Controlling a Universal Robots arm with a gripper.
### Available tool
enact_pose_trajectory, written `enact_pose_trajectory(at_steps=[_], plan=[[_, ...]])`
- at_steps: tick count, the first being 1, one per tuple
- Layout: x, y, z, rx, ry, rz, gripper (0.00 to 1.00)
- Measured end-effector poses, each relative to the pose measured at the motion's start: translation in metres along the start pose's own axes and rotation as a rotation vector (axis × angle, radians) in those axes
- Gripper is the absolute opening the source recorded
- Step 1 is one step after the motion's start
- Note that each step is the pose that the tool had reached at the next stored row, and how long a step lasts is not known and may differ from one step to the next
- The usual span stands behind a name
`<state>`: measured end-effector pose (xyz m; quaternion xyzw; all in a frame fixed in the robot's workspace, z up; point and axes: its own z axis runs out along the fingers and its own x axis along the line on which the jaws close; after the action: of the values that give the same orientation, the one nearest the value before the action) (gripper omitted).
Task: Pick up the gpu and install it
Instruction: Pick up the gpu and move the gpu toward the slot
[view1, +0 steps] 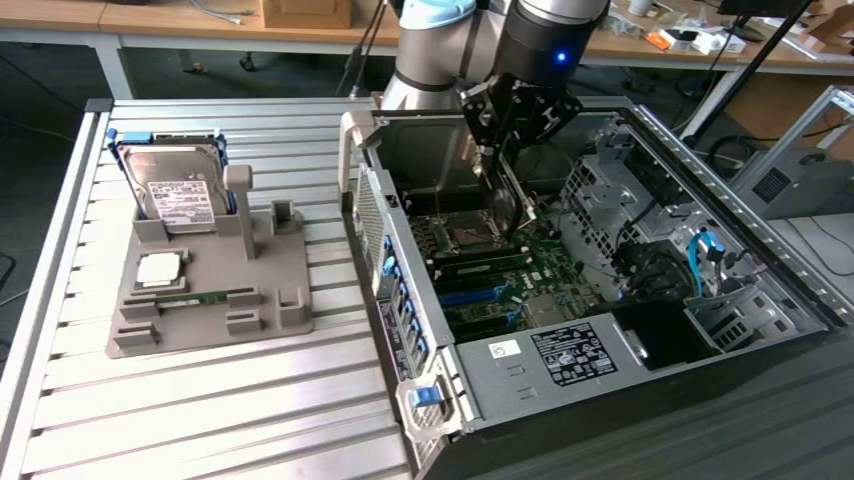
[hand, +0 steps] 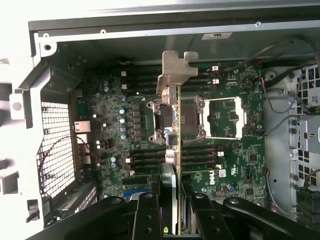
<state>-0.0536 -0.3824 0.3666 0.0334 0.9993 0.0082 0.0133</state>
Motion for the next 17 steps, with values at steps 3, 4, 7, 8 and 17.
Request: enact_pose_trajectory(at_steps=[3,4,7,8,17], plan=[[-0.002,0.0000,0.0019,0.0004,0.0000,0.000,0.27],[-0.002,0.0001,0.0026,0.0007,0.0000,0.000,0.27],[-0.003,0.0001,0.0045,0.0014,-0.0001,0.000,0.27],[-0.004,0.0002,0.0053,0.0018,-0.0001,0.000,0.27],[-0.008,0.0003,0.0115,0.0045,-0.0003,0.000,0.27]])
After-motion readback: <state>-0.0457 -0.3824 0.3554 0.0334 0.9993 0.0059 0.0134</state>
